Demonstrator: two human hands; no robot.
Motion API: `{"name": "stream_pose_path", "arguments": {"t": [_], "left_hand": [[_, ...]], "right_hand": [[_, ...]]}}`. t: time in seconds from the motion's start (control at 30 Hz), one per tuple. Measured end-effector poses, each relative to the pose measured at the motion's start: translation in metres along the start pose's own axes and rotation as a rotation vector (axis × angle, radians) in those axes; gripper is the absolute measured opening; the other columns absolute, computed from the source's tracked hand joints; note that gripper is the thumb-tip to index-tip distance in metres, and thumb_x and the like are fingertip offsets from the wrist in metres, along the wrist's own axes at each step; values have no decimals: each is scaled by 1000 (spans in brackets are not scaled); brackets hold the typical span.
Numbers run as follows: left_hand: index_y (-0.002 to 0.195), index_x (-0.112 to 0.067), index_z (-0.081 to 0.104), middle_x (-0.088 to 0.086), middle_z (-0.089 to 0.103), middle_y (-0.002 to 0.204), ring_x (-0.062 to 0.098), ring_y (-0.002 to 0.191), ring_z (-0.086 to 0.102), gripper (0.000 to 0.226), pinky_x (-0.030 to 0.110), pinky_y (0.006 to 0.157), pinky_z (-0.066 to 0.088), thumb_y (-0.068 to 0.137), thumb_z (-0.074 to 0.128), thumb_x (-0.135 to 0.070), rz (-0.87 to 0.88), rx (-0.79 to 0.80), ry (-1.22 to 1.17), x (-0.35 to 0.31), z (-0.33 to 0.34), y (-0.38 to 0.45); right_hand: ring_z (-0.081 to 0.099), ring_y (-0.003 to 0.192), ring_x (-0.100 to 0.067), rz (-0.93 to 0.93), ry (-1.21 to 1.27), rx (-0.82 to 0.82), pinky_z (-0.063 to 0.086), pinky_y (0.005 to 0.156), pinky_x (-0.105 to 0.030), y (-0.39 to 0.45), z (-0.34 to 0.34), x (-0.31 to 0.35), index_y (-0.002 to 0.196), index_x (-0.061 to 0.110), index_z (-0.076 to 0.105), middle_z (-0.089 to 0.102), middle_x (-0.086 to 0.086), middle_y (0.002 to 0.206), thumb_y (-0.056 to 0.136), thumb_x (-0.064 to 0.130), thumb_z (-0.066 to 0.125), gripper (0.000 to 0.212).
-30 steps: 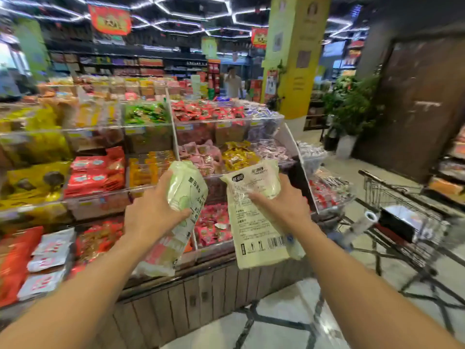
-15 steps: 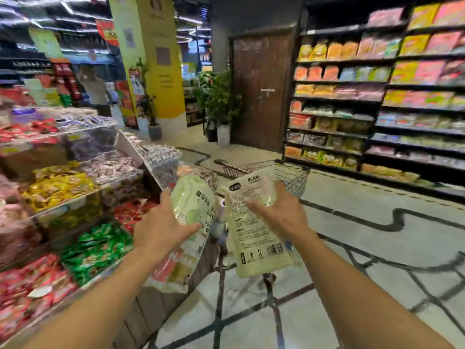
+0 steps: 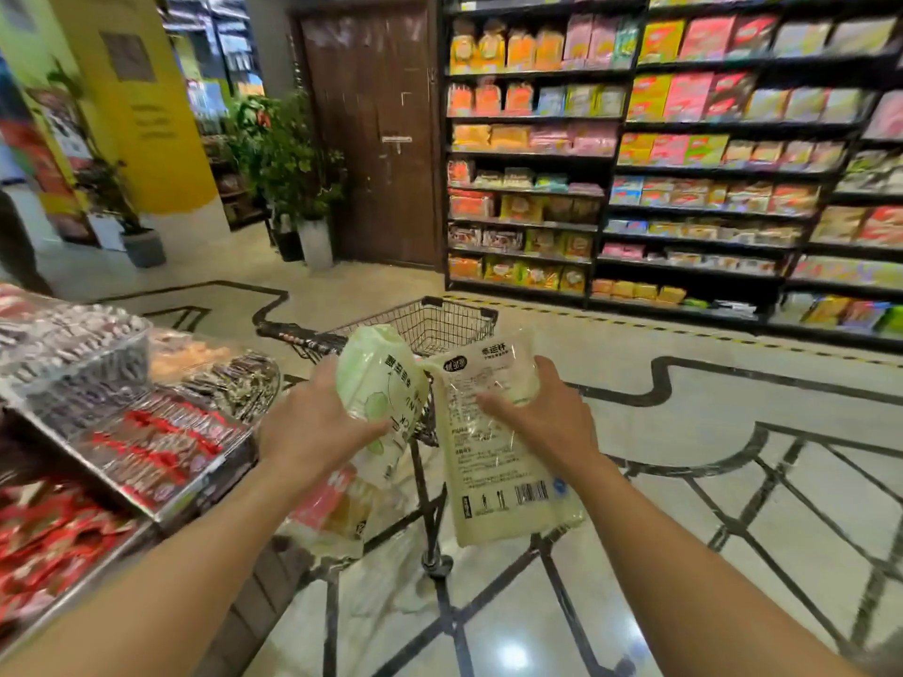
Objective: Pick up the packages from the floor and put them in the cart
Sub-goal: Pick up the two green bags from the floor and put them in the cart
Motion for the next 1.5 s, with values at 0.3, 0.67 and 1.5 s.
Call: {"name": "stream_pose_path", "arguments": {"t": [0.3, 0.67, 1.5], "left_hand": [[135, -23, 48, 0, 65, 77, 21, 63, 67, 89, 33, 54, 59, 69, 85, -70, 62, 17, -52, -72, 46, 201], [141, -24, 47, -8, 55, 77, 17, 65, 59, 87, 25, 49, 39, 74, 86, -63, 1, -31, -99, -150, 135, 391], [143, -26, 41, 3, 73, 100, 29, 86, 71, 95, 39, 73, 60, 70, 84, -70, -597, -201, 39, -21, 218, 639]], "right_hand": [[74, 94, -22, 78, -58, -38, 63, 83, -45, 192, -8, -20, 132, 27, 51, 72, 6, 112, 74, 81, 71, 82], [73, 88, -22, 46, -58, -57, 64, 77, -47, 433, 11, -83, 132, 34, 50, 73, 7, 105, 63, 94, 62, 93], [77, 87, -15, -261, 88, 479, 66, 75, -44, 784, 290, 47, 137, 38, 52, 76, 11, 106, 56, 96, 65, 100]]}}
Point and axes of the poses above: each hand's wrist, its own y-axis towards the middle knuckle, its own z-axis out of the palm, x = y × z, the point moved 5 cm from there along y, towards the middle knuckle
